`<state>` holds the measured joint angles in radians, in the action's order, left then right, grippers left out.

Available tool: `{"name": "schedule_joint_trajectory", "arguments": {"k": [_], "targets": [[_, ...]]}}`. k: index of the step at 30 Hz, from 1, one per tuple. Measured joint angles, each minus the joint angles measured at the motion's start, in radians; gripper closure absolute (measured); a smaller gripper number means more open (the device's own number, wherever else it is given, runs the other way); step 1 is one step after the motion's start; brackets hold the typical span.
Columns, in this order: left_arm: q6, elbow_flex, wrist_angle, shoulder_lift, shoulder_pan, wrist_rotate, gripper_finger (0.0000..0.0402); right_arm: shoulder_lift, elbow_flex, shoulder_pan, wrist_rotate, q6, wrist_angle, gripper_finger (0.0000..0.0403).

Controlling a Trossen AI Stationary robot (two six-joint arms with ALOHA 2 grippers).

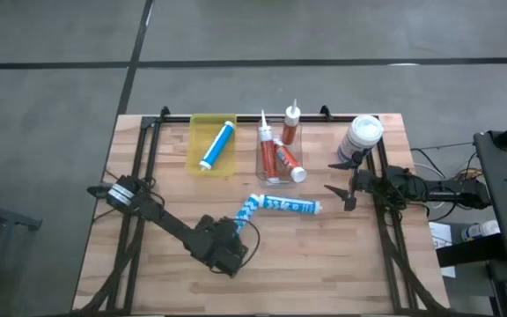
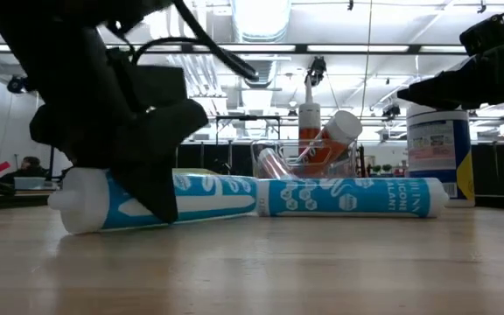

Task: Pick & place silicon tubes, Sealant and Lysol wipes
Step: Put the bottom blue sealant into the yellow bin

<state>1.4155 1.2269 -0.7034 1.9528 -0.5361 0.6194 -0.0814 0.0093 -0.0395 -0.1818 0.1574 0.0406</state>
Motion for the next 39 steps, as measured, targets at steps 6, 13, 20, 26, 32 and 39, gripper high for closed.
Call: {"name": "schedule_joint_trajectory", "arguments": {"k": [6, 13, 20, 26, 32, 39], "targets": [[-0.012, 0.067, -0.043, -0.029, -0.04, 0.1, 0.0193, 0.0, 0.0, 0.0, 0.0, 0.0, 0.0, 0.0094], [-0.054, 0.178, -0.092, -0.058, -0.127, 0.4, 0.0193, 0.001, 0.0, 0.0, 0.0, 0.0, 0.0, 0.0094], [-0.133, 0.266, -0.091, -0.057, -0.224, 0.832, 0.0193, 0.001, 0.0, 0.0, 0.0, 0.0, 0.0, 0.0085], [-0.135, 0.253, -0.076, -0.056, -0.252, 0.937, 0.0193, 0.001, 0.0, 0.0, 0.0, 0.0, 0.0, 0.0083], [-0.134, 0.221, -0.07, -0.054, -0.191, 0.946, 0.0193, 0.0, 0.0, 0.0, 0.0, 0.0, 0.0, 0.0091], [-0.086, 0.121, -0.046, -0.031, -0.118, 0.952, 0.0193, 0.0, 0.0, 0.0, 0.0, 0.0, 0.0, 0.0093]]}}
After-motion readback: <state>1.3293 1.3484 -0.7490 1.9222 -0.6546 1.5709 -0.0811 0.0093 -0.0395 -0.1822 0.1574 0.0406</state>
